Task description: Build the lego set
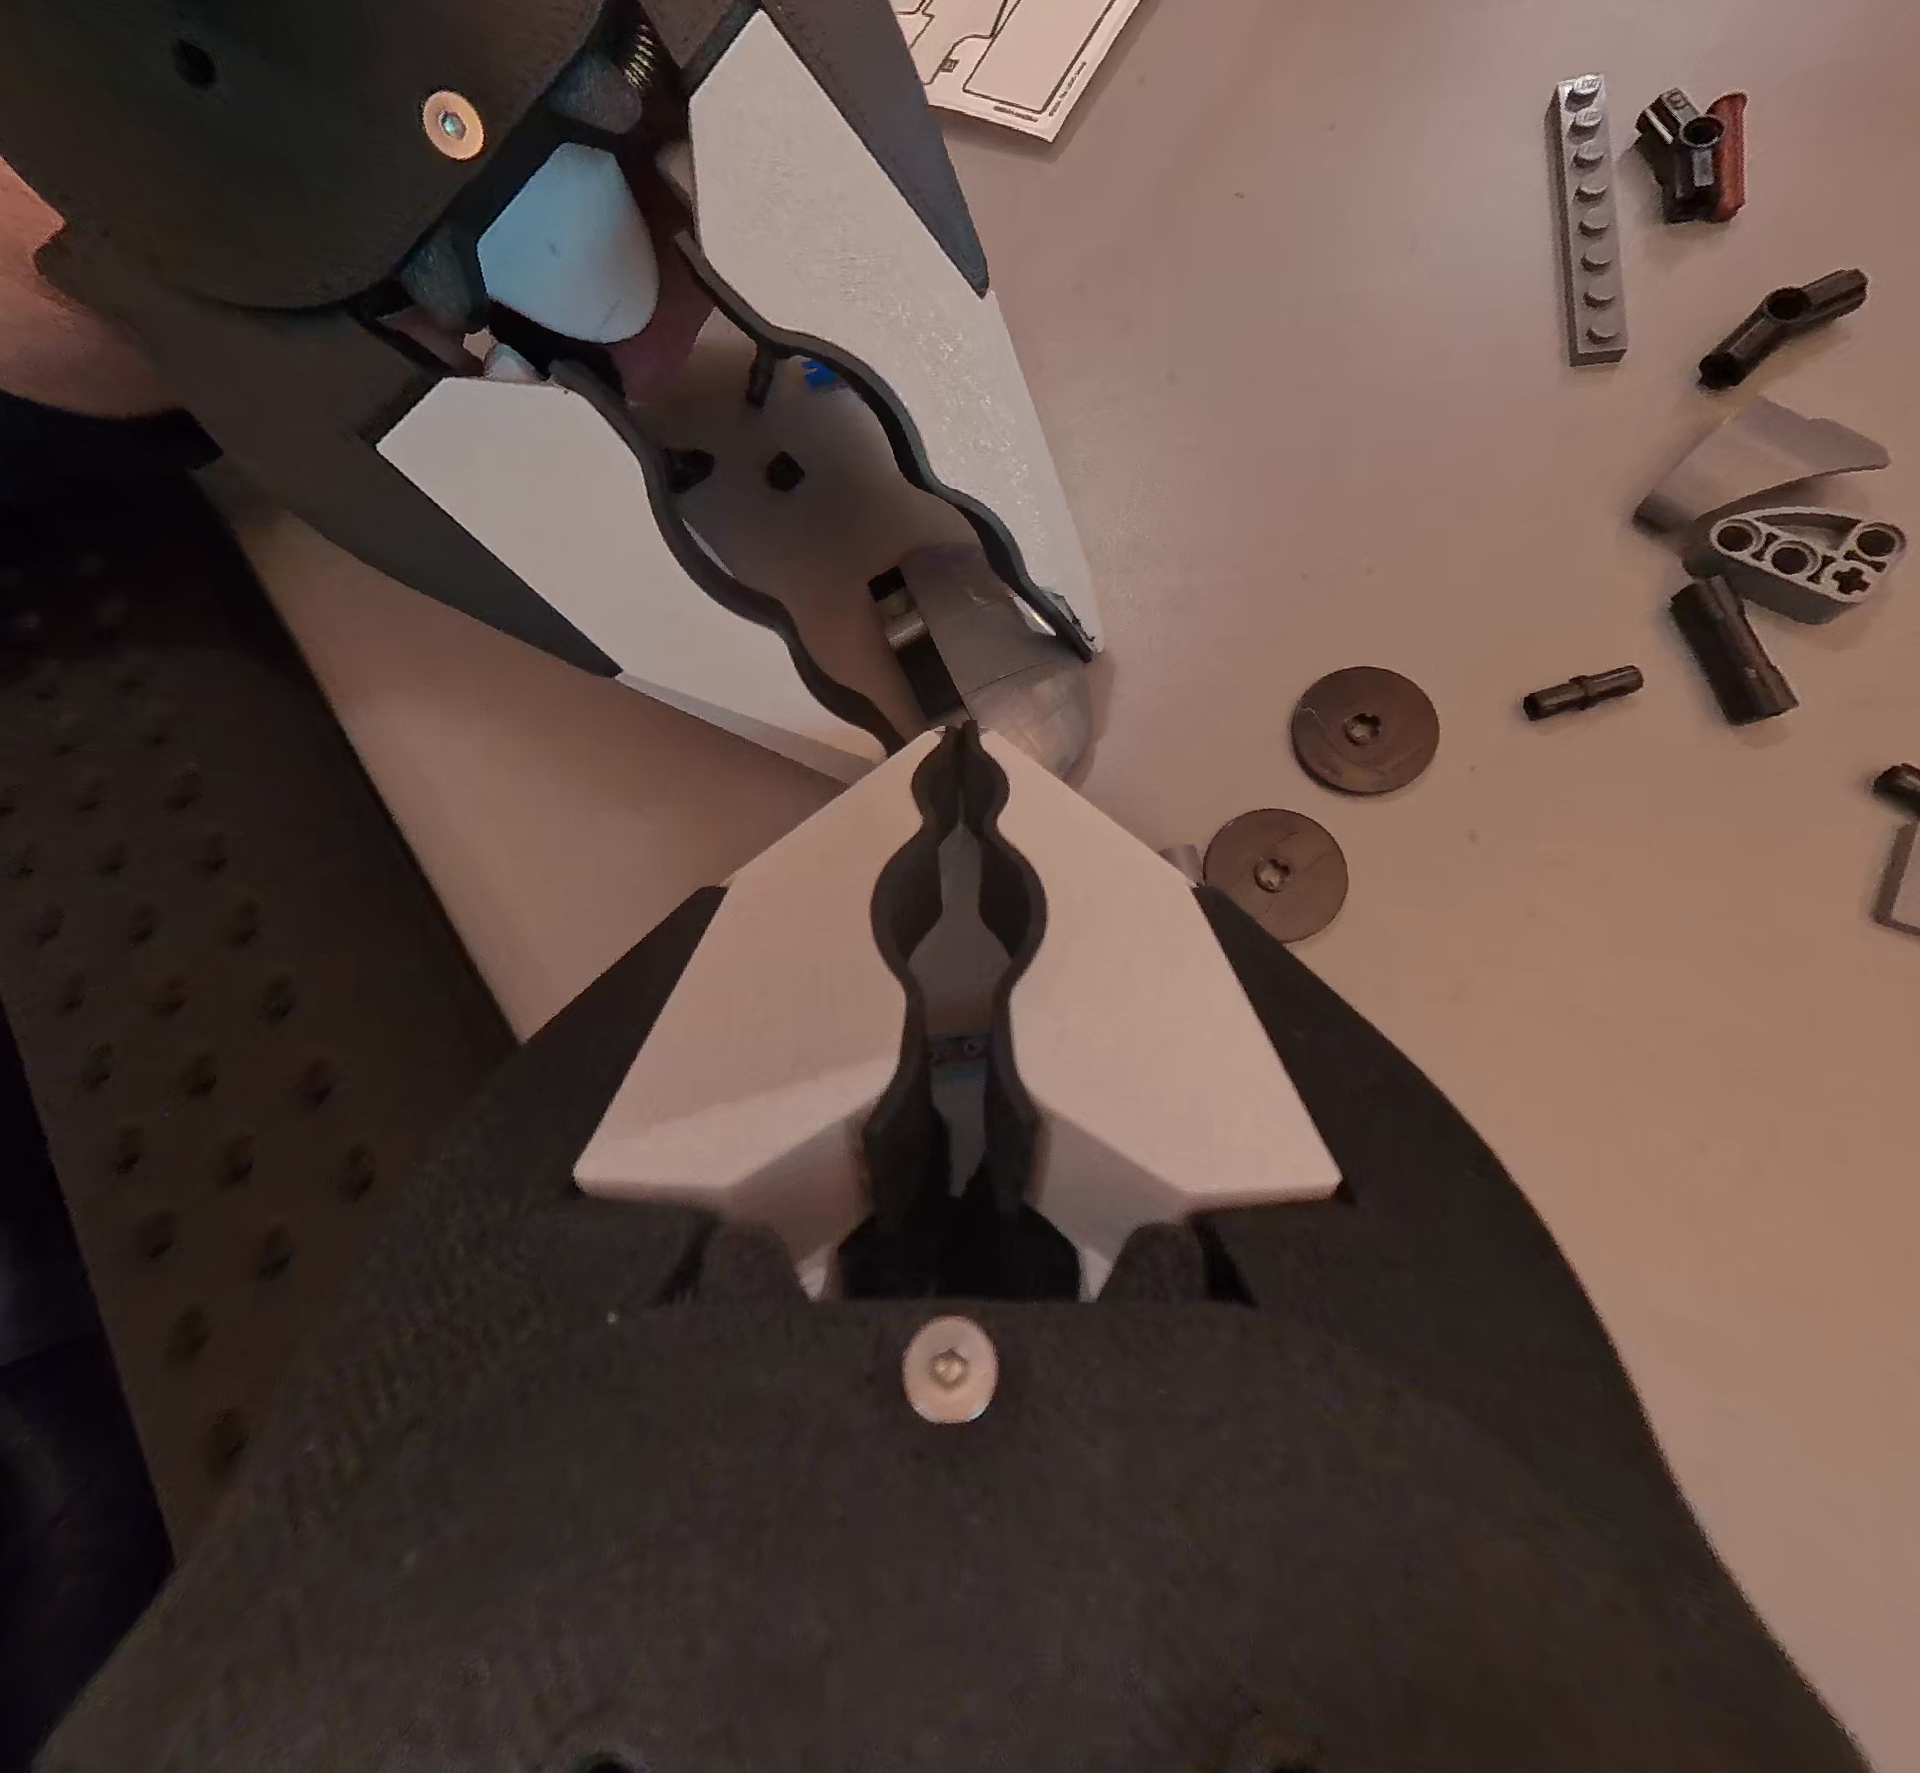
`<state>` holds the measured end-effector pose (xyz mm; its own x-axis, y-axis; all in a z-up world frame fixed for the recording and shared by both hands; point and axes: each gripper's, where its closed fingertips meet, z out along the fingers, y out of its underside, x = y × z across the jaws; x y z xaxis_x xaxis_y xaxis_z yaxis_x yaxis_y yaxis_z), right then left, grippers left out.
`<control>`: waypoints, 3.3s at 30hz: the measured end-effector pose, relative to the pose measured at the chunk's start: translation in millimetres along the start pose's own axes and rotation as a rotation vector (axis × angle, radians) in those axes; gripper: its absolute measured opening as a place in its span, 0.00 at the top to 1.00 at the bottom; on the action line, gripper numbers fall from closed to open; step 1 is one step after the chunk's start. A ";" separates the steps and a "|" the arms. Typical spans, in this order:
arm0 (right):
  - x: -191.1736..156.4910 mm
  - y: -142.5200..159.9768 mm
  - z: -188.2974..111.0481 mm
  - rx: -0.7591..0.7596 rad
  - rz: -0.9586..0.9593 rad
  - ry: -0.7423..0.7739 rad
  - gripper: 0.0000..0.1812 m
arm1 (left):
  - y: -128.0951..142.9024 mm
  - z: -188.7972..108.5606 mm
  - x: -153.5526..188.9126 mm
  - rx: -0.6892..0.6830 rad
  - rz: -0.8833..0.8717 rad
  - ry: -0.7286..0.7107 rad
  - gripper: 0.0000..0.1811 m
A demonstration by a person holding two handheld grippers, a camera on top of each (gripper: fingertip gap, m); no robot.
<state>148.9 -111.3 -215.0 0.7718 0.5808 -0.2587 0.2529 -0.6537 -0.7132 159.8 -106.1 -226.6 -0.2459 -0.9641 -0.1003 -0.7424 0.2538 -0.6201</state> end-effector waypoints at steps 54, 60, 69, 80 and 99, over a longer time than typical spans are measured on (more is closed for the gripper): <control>-4.7 16.2 -13.3 -0.057 -0.284 0.051 1.00 | -3.4 1.2 17.0 0.045 0.035 0.112 0.82; -5.2 14.8 -12.3 -0.051 -0.288 0.050 1.00 | -4.0 1.5 18.4 0.044 0.044 0.115 0.82; -5.3 14.8 -12.1 -0.050 -0.298 0.056 1.00 | -4.6 2.0 18.6 0.040 0.040 0.114 0.82; 1.7 23.4 -8.1 -0.105 -0.333 0.113 1.00 | -5.3 2.2 19.3 0.042 0.016 0.126 0.83; -6.7 19.7 -11.8 -0.064 -0.312 0.039 1.00 | -0.4 -3.3 19.8 0.008 0.041 0.117 0.80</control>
<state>155.5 -133.7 -219.6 0.6730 0.7396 -0.0080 0.5161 -0.4774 -0.7112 153.2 -125.0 -225.8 -0.3472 -0.9372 -0.0340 -0.7255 0.2913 -0.6236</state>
